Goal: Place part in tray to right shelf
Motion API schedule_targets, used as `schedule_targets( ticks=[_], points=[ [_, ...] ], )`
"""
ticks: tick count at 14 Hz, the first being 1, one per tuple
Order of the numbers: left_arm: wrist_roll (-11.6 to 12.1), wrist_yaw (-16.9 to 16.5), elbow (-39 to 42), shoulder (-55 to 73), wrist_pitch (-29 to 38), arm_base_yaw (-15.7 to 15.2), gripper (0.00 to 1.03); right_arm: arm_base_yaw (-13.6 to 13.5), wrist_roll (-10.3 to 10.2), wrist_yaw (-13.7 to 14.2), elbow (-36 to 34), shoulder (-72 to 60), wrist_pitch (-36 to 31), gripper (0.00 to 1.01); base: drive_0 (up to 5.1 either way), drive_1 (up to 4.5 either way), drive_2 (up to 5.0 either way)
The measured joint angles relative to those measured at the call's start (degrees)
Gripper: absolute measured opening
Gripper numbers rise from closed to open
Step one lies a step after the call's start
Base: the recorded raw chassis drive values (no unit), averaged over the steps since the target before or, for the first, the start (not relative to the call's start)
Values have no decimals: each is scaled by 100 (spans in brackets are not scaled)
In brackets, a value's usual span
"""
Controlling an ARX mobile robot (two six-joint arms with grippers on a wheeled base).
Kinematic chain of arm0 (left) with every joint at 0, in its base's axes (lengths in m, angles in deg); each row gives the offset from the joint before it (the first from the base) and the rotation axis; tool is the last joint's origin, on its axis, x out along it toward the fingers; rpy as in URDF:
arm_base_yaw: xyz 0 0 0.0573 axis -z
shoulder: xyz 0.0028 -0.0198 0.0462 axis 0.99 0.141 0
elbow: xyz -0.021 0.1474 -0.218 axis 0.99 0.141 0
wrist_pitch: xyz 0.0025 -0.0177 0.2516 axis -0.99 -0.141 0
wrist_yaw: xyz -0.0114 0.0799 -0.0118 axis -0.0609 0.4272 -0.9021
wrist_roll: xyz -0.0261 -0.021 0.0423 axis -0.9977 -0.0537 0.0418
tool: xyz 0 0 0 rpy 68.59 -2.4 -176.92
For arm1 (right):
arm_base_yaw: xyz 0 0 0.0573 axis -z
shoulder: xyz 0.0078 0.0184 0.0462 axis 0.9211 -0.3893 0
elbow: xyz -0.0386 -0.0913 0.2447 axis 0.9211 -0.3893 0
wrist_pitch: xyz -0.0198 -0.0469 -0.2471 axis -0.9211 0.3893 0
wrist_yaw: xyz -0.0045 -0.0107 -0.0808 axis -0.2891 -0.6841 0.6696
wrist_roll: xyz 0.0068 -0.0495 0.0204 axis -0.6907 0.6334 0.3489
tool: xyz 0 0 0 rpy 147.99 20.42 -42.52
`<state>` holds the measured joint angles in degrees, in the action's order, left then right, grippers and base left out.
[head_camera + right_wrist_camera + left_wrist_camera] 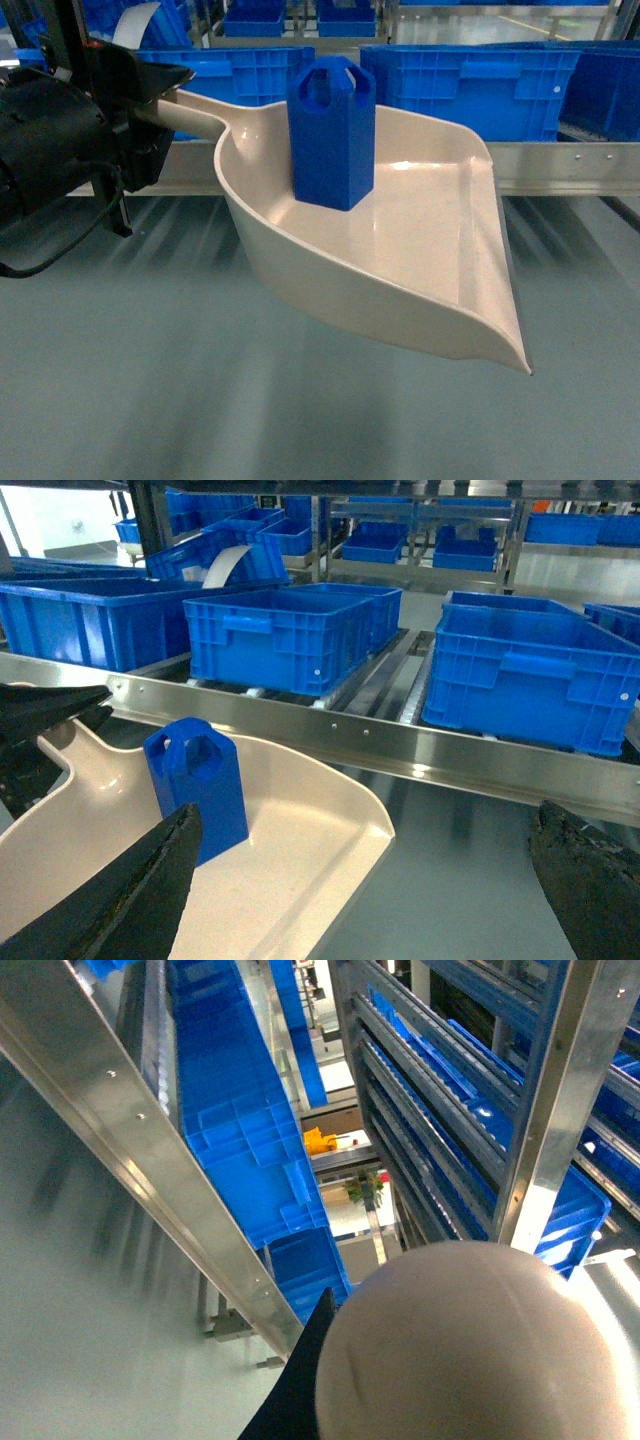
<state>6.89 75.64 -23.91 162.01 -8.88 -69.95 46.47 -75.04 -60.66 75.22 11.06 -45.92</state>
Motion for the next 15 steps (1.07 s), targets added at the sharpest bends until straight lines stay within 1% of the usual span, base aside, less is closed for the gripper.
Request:
schedule_targets(
  ticks=[15],
  points=[
    [-4,4,-4,0,-33,-4,14,-2,0,-2,0,-2,4,98,4,404,-396]
  ],
)
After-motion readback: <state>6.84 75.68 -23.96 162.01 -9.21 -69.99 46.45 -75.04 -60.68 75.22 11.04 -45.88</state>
